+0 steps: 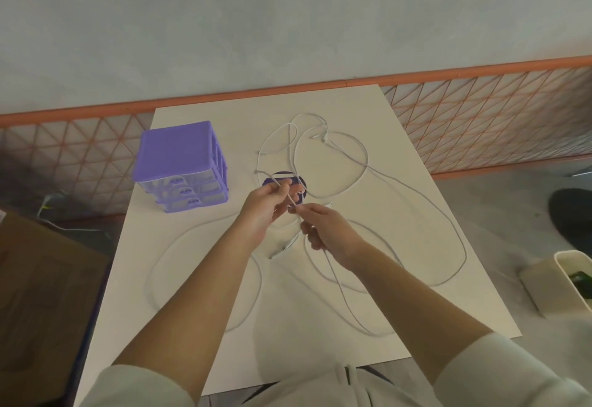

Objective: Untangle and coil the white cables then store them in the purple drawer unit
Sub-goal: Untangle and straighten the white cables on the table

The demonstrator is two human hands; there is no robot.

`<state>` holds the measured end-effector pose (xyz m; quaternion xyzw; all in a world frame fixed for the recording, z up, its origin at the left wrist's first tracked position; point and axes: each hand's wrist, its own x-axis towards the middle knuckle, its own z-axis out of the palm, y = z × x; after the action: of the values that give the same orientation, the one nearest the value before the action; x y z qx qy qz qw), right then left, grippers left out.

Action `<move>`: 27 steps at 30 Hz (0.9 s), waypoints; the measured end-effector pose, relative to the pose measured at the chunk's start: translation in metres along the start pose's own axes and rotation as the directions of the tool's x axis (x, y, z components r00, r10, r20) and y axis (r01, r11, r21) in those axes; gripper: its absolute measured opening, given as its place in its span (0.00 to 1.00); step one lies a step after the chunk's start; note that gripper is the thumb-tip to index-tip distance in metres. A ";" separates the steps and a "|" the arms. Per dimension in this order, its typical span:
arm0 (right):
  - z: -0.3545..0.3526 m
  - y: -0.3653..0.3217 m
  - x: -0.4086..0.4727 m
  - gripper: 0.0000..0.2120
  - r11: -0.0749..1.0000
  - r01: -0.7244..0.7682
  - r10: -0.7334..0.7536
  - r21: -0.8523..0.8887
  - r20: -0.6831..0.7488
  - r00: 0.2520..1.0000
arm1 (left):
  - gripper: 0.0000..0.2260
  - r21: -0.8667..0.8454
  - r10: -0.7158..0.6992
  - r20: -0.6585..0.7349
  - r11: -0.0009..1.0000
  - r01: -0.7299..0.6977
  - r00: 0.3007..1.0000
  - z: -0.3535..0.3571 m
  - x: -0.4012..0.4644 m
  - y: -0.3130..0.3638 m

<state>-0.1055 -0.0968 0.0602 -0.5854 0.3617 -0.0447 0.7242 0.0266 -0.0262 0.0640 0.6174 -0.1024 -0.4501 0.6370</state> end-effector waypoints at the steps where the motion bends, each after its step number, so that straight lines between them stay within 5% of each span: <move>1: -0.001 -0.002 0.000 0.12 0.999 0.018 -0.019 -0.039 -0.008 1.000 | 0.06 -0.056 0.007 -0.006 0.998 -0.007 1.000 -0.003 -0.001 0.003; 7: -0.017 0.006 -0.007 0.08 0.987 -0.135 0.135 -0.089 -0.013 0.991 | 0.10 -0.414 0.026 -0.153 0.906 -0.088 0.988 -0.029 -0.003 0.021; 12: -0.030 0.010 -0.013 0.20 0.963 -0.191 0.199 -0.190 0.026 0.980 | 0.08 -0.501 0.026 -0.292 0.847 -0.176 0.956 -0.056 -0.009 0.018; 19: -0.069 0.028 -0.017 0.29 0.830 -0.333 0.210 -0.447 -0.303 0.930 | 0.07 -0.535 0.028 -0.407 0.802 -0.263 0.913 -0.111 -0.026 0.012; 22: -0.080 0.032 -0.020 0.31 0.674 -0.428 0.148 -0.603 -0.457 0.877 | 0.07 -0.510 0.011 -0.448 0.818 -0.265 0.894 -0.129 -0.033 0.003; 24: -0.076 0.030 -0.016 0.27 0.675 -0.380 0.099 -0.632 -0.432 0.896 | 0.07 -0.464 0.003 -0.460 0.852 -0.244 0.888 -0.133 -0.037 -0.002; 27: -0.048 0.015 -0.014 0.16 0.832 -0.131 0.005 -0.540 -0.228 0.974 | 0.08 -0.361 0.050 -0.471 0.900 -0.244 0.881 -0.126 -0.041 -0.006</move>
<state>-0.1491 -0.1245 0.0512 -0.7473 0.4566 0.0237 0.4822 0.0868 0.0906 0.0483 0.5471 0.0970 -0.2553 0.7912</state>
